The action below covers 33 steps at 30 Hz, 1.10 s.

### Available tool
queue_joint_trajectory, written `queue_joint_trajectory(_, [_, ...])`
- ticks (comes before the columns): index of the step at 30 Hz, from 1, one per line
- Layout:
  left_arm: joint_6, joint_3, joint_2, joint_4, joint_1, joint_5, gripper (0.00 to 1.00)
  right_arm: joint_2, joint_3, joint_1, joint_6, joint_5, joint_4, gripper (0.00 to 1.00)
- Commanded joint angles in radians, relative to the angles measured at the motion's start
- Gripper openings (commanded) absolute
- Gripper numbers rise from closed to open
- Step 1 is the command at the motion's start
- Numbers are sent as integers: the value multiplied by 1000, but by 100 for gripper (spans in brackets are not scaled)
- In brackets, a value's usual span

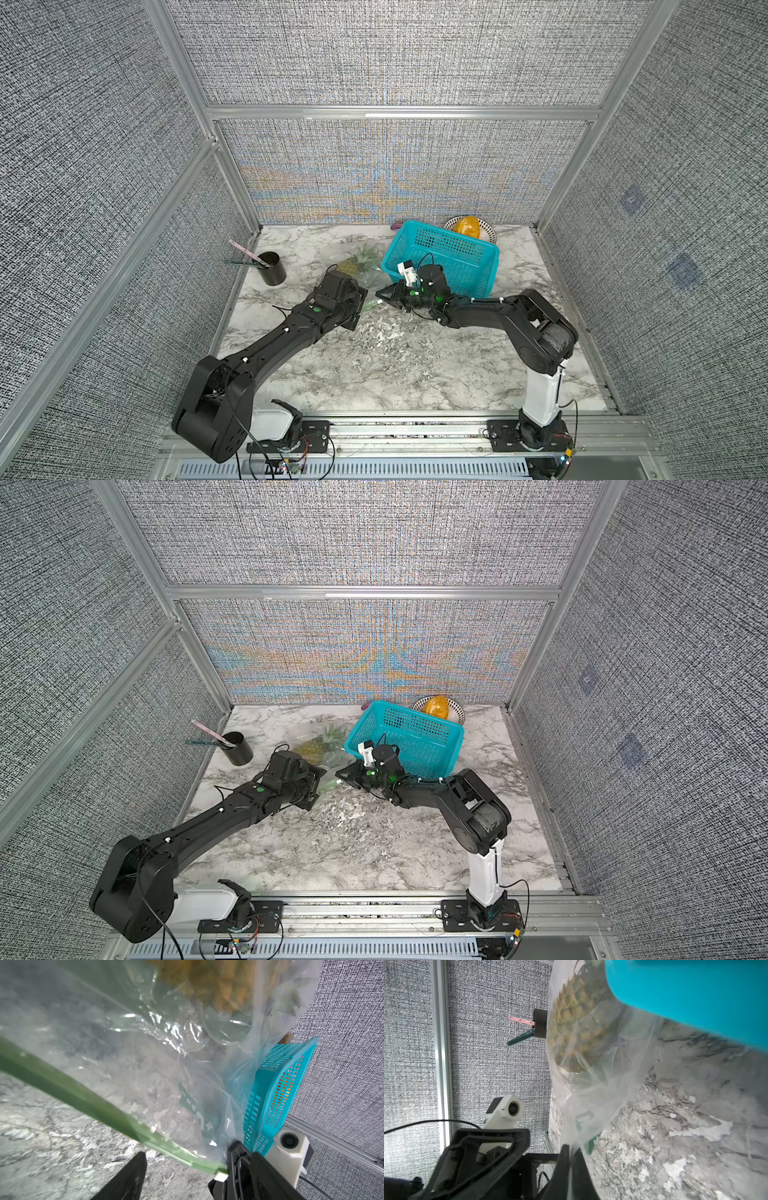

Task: Open the zip-top bag and take out the pineapple
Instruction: Adjust the zipper food storage bag at the center of the board.

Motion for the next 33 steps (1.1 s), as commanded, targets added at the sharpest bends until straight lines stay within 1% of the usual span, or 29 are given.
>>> queue_joint_trajectory(1, [-20,5,5,48,-12,-36,77,-3,3,9,58,-21,74,5])
queue_joint_trajectory(6, [-24,3,13,67,-27,-48,72,-11,5,21,105,-11,96,5])
queue_joint_trajectory(10, [-9,-7,22,71,-29,-66,65,-9,6,27,136,-11,112,5])
queue_joint_trajectory(15, [6,-2,36,60,-29,-103,57,-2,-10,31,219,-20,177,5])
queue_joint_trajectory(17, [15,9,45,56,-29,-112,49,-2,-4,32,218,-25,165,5])
queue_joint_trajectory(19, [27,30,60,53,-29,-118,36,-1,-3,32,211,-28,147,5])
queue_joint_trajectory(24, [124,140,126,-35,-29,-84,19,-4,-17,32,210,-39,144,5])
queue_joint_trajectory(28, [182,204,161,-101,-29,-44,10,-24,-29,32,189,-39,106,6])
queue_joint_trajectory(33, [177,170,140,-123,-30,-32,7,-31,-42,28,179,-48,79,11])
